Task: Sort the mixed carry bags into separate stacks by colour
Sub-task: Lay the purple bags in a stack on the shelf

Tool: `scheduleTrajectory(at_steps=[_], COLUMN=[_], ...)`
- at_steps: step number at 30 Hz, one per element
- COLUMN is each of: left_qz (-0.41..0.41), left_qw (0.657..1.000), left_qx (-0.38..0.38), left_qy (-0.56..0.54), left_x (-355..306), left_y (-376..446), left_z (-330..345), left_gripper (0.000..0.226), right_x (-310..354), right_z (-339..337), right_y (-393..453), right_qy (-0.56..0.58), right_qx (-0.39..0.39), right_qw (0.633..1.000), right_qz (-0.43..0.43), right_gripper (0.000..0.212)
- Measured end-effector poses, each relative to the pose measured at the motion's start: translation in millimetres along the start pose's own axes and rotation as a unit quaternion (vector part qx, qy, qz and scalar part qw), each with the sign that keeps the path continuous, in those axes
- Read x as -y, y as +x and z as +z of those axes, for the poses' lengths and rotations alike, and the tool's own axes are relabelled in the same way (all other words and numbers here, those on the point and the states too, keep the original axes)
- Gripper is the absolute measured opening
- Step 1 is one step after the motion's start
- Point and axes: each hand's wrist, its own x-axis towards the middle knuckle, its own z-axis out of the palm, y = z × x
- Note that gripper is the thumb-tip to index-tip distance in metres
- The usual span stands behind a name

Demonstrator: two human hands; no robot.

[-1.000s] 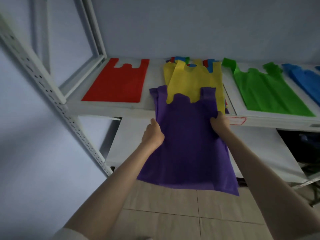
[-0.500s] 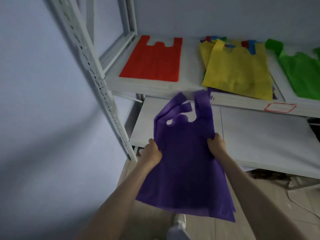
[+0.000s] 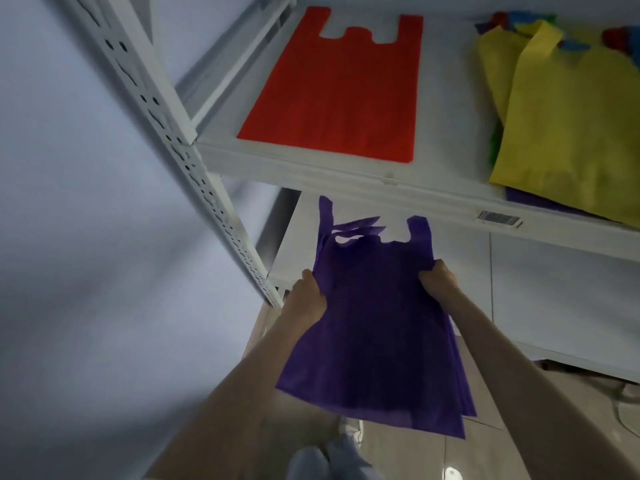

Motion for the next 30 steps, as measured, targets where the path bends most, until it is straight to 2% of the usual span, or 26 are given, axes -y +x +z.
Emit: scheduleTrajectory(at_steps=[1, 3, 5, 8, 10, 11, 13, 14, 17, 18, 19, 22, 25, 28, 30], left_qz=[-0.009, -0.020, -0.010, 0.056, 0.066, 0.059, 0.044, 0.039, 0.037, 0.040, 0.042, 0.039, 0.036, 0.041, 0.044], left_qw=[1.000, 1.000, 0.999, 0.988, 0.982, 0.983, 0.987, 0.987, 0.986, 0.985, 0.984, 0.985, 0.990, 0.995, 0.996], left_qx=[0.004, 0.007, -0.014, -0.091, -0.125, -0.122, -0.100, -0.094, -0.101, -0.109, -0.117, -0.115, -0.103, -0.090, -0.077], left_qy=[0.002, 0.001, -0.034, -0.109, -0.123, -0.123, -0.120, -0.122, -0.130, -0.129, -0.129, -0.126, -0.085, -0.027, 0.005], left_x=[0, -1, -5, -10, -3, 4, 24, 35, 63, 69, 74, 82, 82, 73, 60], left_y=[13, 47, 91, 170, 223, 247, 292, 314, 365, 377, 386, 397, 384, 346, 314], left_z=[1, 1, -3, -7, 4, 14, 44, 61, 101, 110, 115, 125, 121, 103, 86], left_gripper=[0.033, 0.035, 0.036, 0.037, 0.036, 0.038, 0.041, 0.041, 0.037, 0.037, 0.037, 0.039, 0.049, 0.051, 0.047], right_x=[5, 15, 32, 61, 60, 53, 27, 12, -22, -30, -36, -42, -33, -17, -6], right_z=[6, 18, 28, 40, 54, 66, 98, 115, 157, 165, 172, 181, 174, 155, 138], right_y=[16, 50, 90, 160, 208, 233, 287, 311, 356, 368, 378, 386, 370, 333, 304], right_qy=[0.013, 0.044, 0.052, 0.110, 0.133, 0.132, 0.154, 0.168, 0.194, 0.193, 0.195, 0.223, 0.238, 0.216, 0.148], right_qx=[0.016, 0.047, 0.045, -0.078, -0.148, -0.156, -0.133, -0.118, -0.069, -0.054, -0.039, -0.026, -0.008, -0.017, -0.015], right_qw=[1.000, 0.998, 0.998, 0.984, 0.969, 0.969, 0.973, 0.975, 0.978, 0.979, 0.980, 0.973, 0.966, 0.971, 0.983], right_qz=[0.016, 0.028, -0.010, -0.114, -0.147, -0.141, -0.106, -0.082, -0.035, -0.028, -0.032, -0.058, -0.099, -0.105, -0.108], right_gripper=[0.039, 0.020, 0.009, 0.017, 0.026, 0.032, 0.037, 0.033, 0.008, 0.017, 0.023, 0.022, 0.045, 0.034, 0.026])
